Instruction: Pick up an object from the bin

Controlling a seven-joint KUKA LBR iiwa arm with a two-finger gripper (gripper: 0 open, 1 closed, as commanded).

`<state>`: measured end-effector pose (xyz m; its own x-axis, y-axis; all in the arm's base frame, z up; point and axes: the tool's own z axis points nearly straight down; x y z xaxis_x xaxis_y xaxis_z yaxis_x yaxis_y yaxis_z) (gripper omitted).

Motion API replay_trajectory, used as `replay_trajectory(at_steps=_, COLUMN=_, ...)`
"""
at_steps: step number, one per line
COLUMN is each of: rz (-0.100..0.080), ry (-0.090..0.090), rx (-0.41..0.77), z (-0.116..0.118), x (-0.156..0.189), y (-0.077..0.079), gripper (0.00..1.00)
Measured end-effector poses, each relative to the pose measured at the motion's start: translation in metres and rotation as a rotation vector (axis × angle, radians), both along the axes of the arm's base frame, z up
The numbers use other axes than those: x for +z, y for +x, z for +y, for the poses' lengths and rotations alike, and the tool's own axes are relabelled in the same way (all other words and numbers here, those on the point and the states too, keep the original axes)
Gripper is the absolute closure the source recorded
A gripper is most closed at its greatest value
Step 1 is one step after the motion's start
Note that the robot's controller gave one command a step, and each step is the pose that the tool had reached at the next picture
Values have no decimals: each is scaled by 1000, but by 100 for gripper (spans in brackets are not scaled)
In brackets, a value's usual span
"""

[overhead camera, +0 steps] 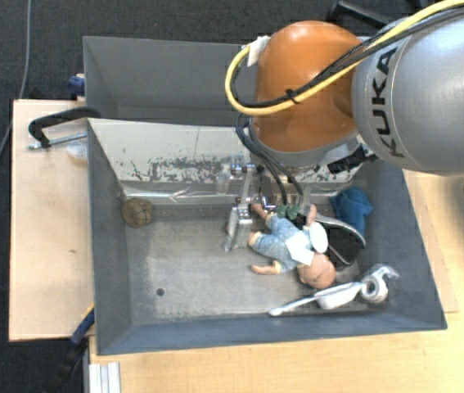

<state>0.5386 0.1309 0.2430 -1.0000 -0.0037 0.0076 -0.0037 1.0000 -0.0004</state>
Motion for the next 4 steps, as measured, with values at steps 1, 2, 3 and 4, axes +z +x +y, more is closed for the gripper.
replay_trajectory(at_steps=1, rz=-9, ry=2, rx=-2, z=-1, x=5, y=2, gripper=0)
replay_trajectory(at_steps=2, rz=-10, ry=3, rx=-67, z=-17, x=-20, y=27, gripper=0)
replay_trajectory(at_steps=3, rz=-11, ry=2, rx=-27, z=-29, x=-87, y=-1, gripper=0)
replay_trajectory(at_steps=4, rz=-8, ry=4, rx=-86, z=-78, x=-87, y=0, gripper=0)
